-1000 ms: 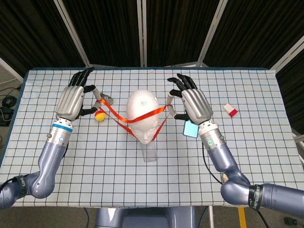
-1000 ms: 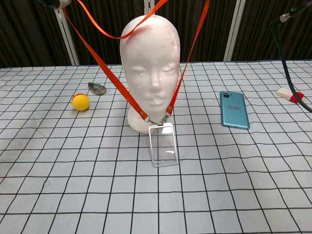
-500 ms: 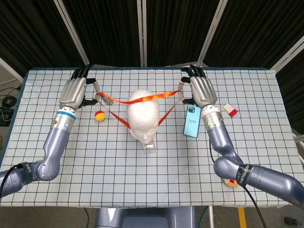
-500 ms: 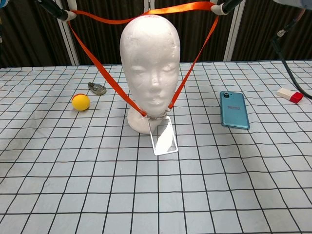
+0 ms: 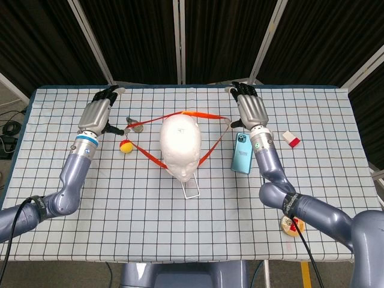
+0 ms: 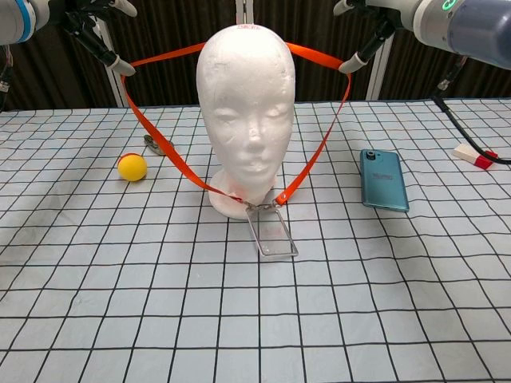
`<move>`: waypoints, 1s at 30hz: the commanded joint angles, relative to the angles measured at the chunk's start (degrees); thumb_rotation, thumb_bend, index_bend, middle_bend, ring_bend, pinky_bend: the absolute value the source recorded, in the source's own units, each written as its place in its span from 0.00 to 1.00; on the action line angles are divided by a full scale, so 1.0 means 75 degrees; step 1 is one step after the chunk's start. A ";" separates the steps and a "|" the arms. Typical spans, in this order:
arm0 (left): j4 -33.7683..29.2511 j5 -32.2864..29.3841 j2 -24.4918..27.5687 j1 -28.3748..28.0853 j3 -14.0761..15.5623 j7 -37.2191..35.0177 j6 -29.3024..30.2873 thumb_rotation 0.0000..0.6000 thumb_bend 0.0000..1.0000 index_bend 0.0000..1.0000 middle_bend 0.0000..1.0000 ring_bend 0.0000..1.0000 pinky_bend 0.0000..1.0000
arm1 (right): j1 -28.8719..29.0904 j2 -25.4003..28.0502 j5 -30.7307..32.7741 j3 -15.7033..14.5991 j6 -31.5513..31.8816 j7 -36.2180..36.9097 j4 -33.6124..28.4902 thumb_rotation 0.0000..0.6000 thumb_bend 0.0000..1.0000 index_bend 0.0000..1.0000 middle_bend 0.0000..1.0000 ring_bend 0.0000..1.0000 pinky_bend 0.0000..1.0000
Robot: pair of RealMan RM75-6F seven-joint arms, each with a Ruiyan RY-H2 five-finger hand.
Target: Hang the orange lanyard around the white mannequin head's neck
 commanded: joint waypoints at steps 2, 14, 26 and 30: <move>0.0203 0.0227 0.0030 0.0052 0.0119 -0.0305 -0.0173 1.00 0.00 0.00 0.00 0.00 0.00 | -0.0030 -0.0023 -0.0221 -0.0168 -0.0007 -0.0060 0.0122 1.00 0.06 0.00 0.00 0.00 0.00; -0.0676 0.0481 0.1248 0.0597 0.0474 -0.0776 -0.0673 1.00 0.00 0.00 0.00 0.00 0.00 | -0.0929 0.1101 -0.0524 -0.0653 0.0829 -0.0621 -0.1414 1.00 0.00 0.00 0.00 0.00 0.00; -0.1436 0.1351 0.1911 0.1191 0.0757 -0.1247 -0.0158 1.00 0.00 0.00 0.00 0.00 0.00 | -0.1869 0.2176 -0.1346 -0.1285 0.1246 -0.0492 -0.2870 1.00 0.04 0.00 0.00 0.00 0.00; -0.1715 0.1748 0.2130 0.1578 0.0997 -0.1029 0.0548 1.00 0.00 0.00 0.00 0.00 0.00 | -0.2195 0.2459 -0.1796 -0.1632 0.1173 -0.0215 -0.3232 1.00 0.38 0.00 0.00 0.00 0.00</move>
